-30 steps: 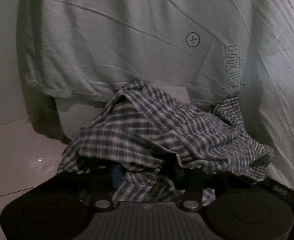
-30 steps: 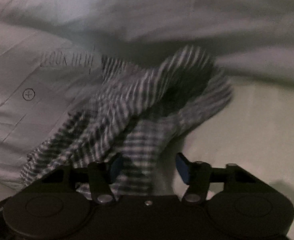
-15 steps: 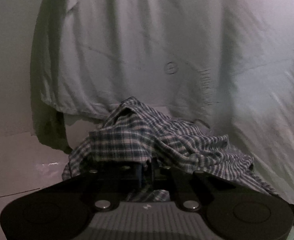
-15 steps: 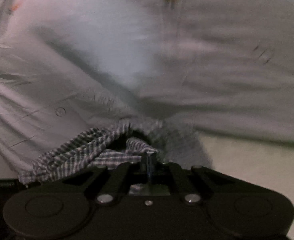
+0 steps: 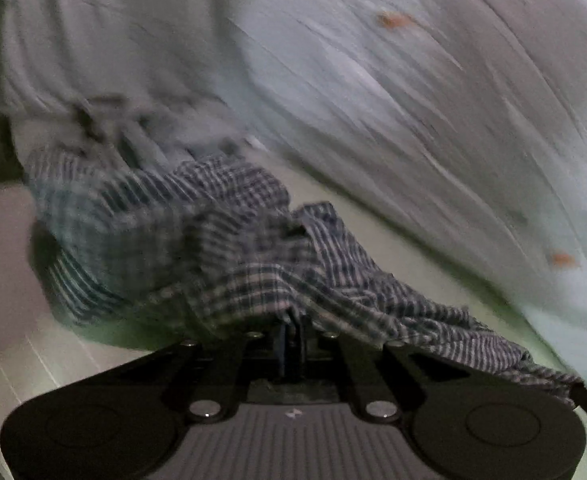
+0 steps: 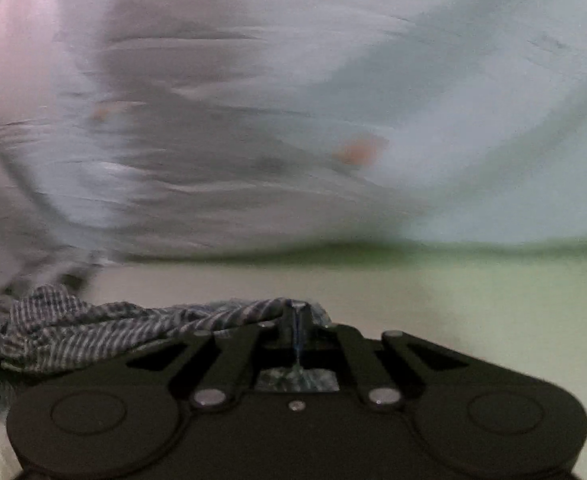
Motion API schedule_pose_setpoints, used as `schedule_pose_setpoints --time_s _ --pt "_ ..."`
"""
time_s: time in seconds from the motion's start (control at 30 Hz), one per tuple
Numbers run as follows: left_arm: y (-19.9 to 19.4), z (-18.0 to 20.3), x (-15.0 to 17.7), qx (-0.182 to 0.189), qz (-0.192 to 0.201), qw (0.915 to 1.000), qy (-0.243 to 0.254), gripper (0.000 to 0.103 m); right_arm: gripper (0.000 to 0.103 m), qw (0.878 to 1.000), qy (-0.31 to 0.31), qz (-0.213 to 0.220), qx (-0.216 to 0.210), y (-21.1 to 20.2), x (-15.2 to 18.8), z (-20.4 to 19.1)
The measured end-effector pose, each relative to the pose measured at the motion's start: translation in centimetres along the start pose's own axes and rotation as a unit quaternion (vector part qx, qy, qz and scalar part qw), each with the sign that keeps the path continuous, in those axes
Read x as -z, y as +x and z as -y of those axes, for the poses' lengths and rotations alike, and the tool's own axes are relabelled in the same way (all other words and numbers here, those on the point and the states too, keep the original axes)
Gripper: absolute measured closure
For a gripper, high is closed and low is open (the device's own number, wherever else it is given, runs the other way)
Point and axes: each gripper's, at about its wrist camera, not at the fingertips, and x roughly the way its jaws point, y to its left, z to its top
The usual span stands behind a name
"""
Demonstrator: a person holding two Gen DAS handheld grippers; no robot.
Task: Fold clothes
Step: 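Lift the shirt with both grippers and carry it onto the open mat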
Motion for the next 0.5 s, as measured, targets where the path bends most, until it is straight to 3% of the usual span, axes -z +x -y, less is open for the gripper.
schedule_pose_setpoints --time_s 0.17,0.27,0.5 --pt "-0.6 5.1 5.0 0.002 -0.017 0.9997 0.015 0.096 0.102 0.995 0.022 -0.012 0.092 -4.3 2.0 9.5" --pt "-0.5 6.0 6.6 0.0 -0.024 0.9997 0.007 0.096 0.102 0.989 0.048 -0.022 0.136 -6.3 2.9 15.2" --pt "0.6 10.8 8.5 0.012 -0.036 0.9985 0.041 0.095 0.097 0.98 0.12 -0.043 0.154 -8.4 5.6 21.6"
